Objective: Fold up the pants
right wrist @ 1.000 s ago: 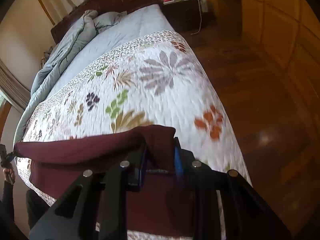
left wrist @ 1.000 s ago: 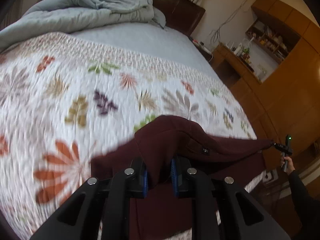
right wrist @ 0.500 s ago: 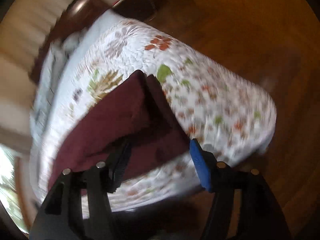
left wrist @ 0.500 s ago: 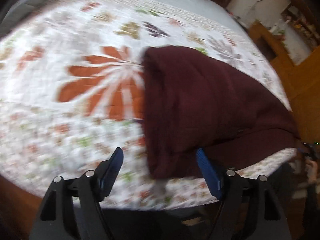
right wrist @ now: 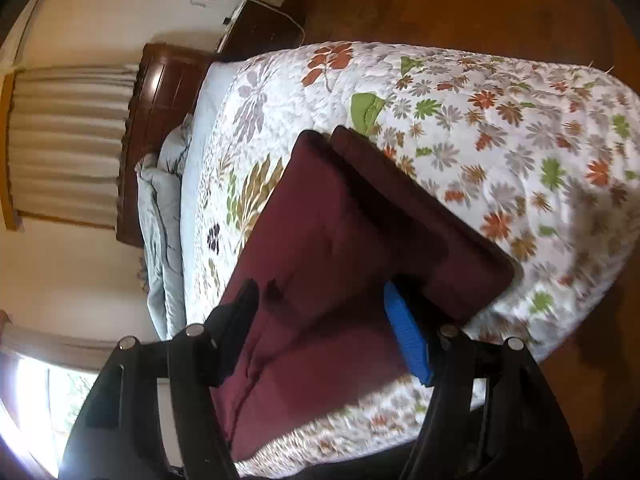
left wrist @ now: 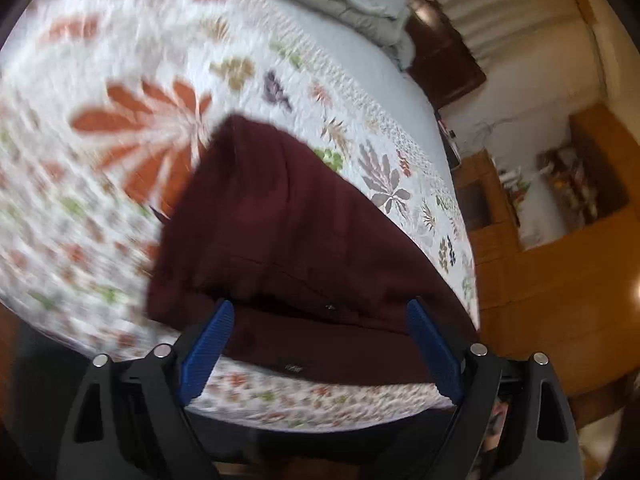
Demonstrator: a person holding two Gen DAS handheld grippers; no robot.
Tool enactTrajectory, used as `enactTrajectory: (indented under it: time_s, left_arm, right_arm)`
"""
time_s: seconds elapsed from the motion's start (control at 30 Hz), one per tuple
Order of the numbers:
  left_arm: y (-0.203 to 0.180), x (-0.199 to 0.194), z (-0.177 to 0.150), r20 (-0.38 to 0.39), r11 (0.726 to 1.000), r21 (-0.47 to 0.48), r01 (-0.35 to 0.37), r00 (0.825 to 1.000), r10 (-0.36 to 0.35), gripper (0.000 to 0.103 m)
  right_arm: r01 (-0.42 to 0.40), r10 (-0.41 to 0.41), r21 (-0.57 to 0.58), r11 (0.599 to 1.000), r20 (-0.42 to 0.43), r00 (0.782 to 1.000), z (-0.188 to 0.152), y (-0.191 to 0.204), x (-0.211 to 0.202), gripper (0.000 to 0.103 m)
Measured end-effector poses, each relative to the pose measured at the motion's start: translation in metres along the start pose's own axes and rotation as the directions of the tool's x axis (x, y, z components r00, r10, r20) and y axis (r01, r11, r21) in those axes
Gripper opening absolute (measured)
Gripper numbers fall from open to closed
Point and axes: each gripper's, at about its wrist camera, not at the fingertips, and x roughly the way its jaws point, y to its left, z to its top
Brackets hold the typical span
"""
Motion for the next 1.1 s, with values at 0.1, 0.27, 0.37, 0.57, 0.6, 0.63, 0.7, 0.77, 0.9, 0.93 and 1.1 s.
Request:
enactTrajectory:
  time_s: [0.1,0.27,0.37,0.57,0.6,0.63,0.7,0.77,0.9,0.93,1.1]
  left_arm:
    - [0.019,0.032,0.002,-0.054,0.990,-0.136,-0.044,0.998,0.037,0.088]
    - [0.032,0.047,0.010,-0.016,0.978,-0.207,-0.037,0.999,0.034,0.087]
    - [0.025,0.046,0.017,0.045,0.987,-0.149,-0.056,0.997,0.063,0.050]
    - [0.012,0.033,0.037,0.139,0.993,-0.113,0.015,0.990,0.001,0.021]
    - [0.005,0.026,0.043,0.168,0.993,-0.111,0.050,0.985,-0.031,0.019]
    - [-0.001,0.010,0.048,0.203,0.990,-0.106,0.093,0.977,-0.070,0.016]
    - [0.000,-0.008,0.052,0.228,0.983,-0.122,0.139,0.968,-0.109,0.016]
    - [0.020,-0.014,0.047,0.223,0.974,-0.176,0.139,0.970,-0.099,0.016]
    - [0.087,0.024,0.019,0.067,0.946,-0.324,0.021,0.998,0.001,0.016]
    - [0.094,0.029,0.012,0.054,0.942,-0.335,0.013,0.999,0.006,0.016]
    - [0.086,0.021,0.008,0.076,0.957,-0.290,0.011,0.997,0.011,0.016]
  right_arm:
    - [0.008,-0.008,-0.005,1.000,-0.001,1.000,0.005,0.005,0.004,0.069]
    - [0.023,-0.023,-0.028,0.999,-0.003,1.000,0.006,0.012,0.006,0.070]
    - [0.025,-0.025,-0.037,0.999,-0.001,1.000,0.008,0.014,0.010,0.052]
    - [0.032,-0.031,-0.095,0.995,0.011,0.999,0.022,0.052,0.015,0.008]
    - [0.006,-0.002,-0.116,0.993,0.035,0.999,0.024,0.065,0.005,0.008]
    - [-0.032,0.041,-0.147,0.989,0.061,0.997,0.025,0.081,-0.009,0.008]
    - [-0.057,0.078,-0.190,0.980,0.102,0.992,0.022,0.094,-0.027,0.008]
    - [-0.046,0.065,-0.170,0.984,0.109,0.992,0.019,0.076,-0.031,0.008]
    - [0.069,-0.068,-0.051,0.996,0.025,0.997,0.011,0.005,0.003,0.008]
    - [0.062,-0.061,-0.027,0.998,0.016,0.998,0.008,-0.010,0.010,0.008]
    - [0.066,-0.065,-0.044,0.997,0.033,0.997,0.007,0.002,0.007,0.009]
